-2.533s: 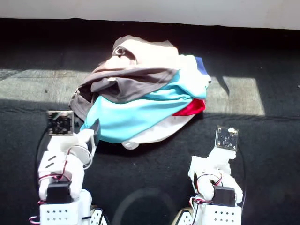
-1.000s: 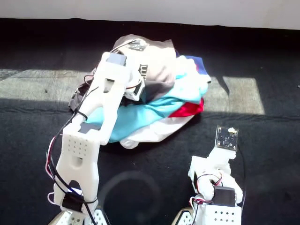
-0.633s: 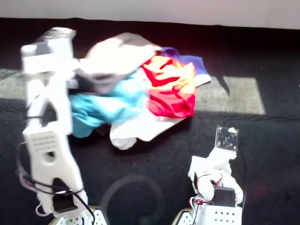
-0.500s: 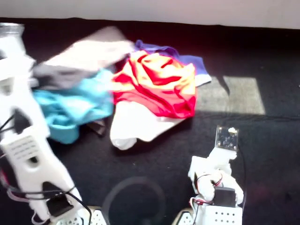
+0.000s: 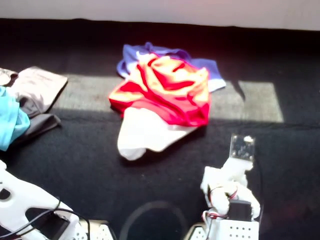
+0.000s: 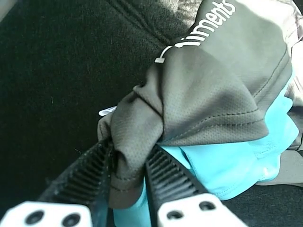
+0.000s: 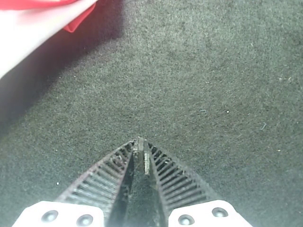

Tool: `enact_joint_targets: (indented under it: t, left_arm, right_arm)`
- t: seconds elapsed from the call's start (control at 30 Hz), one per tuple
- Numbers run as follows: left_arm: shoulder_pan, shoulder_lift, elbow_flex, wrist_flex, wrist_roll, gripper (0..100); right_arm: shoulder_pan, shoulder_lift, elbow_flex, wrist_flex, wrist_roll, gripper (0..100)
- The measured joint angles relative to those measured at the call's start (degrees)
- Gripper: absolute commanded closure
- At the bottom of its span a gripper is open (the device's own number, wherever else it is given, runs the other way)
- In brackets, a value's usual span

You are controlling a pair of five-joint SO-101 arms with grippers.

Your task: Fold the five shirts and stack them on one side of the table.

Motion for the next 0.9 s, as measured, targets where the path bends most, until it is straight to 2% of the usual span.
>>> enact_joint_targets:
  t: [0.17,0.27,0.53,0.73,0.9]
  left_arm:
    - [-2.4,0.0,-2.7,0.0,-0.2,78]
    - [-5.0,-0.1,-5.3,0.0,-0.2,71]
    - [-5.7,-3.9,-7.1,0.6,0.7,70]
    - [1.9,-11.4,-4.4,1.5,3.7,70]
    - [13.5,-21.3,12.9,1.5,3.9,70]
  right_arm:
    - [0.0,0.0,0.0,0.0,0.0,99.0]
    - [0.0,0.0,0.0,0.0,0.0,99.0]
    - [0.0,0.0,0.0,0.0,0.0,99.0]
    - [0.1,0.0,0.0,-1.5,0.0,98.5]
    - [-0.6,0.0,0.0,-5.4,0.0,98.5]
